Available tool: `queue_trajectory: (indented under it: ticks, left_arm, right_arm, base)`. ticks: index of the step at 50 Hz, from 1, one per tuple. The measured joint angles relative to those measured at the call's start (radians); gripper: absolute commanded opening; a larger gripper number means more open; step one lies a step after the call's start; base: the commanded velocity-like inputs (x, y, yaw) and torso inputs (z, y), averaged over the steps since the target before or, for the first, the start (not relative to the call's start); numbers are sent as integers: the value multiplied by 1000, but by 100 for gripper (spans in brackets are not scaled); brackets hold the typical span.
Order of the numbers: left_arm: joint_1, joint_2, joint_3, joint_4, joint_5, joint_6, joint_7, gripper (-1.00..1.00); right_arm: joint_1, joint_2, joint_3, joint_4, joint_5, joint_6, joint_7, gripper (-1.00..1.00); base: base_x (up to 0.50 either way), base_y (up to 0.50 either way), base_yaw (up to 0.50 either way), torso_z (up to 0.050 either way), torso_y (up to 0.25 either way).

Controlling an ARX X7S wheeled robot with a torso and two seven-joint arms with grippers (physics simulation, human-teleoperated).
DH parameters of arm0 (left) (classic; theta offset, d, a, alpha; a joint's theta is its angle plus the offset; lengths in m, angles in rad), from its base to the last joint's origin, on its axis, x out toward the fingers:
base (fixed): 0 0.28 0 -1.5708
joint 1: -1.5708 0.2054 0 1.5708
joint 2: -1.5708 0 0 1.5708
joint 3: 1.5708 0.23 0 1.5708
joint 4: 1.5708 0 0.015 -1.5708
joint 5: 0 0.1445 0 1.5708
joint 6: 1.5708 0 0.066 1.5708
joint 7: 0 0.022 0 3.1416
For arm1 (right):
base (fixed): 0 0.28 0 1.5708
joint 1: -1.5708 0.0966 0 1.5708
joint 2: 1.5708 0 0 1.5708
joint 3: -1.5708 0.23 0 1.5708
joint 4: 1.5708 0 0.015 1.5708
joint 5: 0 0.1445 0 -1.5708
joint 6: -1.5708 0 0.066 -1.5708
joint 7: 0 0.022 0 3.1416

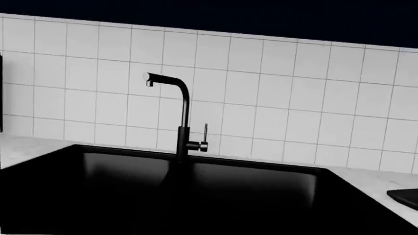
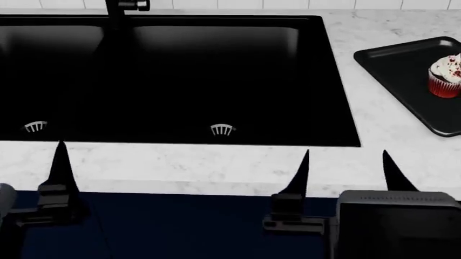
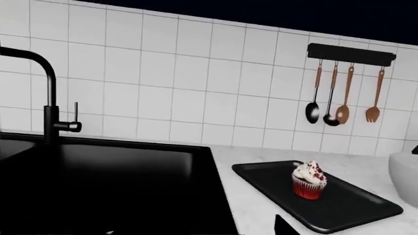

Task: Move the fresh-baked cupcake off the tray onto the counter, and place the bowl used for mixing into the sink.

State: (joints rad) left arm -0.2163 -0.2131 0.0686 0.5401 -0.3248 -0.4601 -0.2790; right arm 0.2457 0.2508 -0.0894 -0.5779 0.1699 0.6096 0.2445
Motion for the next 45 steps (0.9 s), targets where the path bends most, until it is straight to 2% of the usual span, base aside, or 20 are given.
queue_trajectory:
  ticks: [18,45]
  left_arm:
    - [-264,-7,34,-62,-1,-142,-36,100]
    - [-537,-1,112,-279,26,-173,-7,100]
  right_arm:
    - [242,34,3,46,10,172,1,100]
    - [543,38,-53,359,-11,147,-38,100]
  base:
    - [0,0,0,0,0]
    - [0,0,0,0,0]
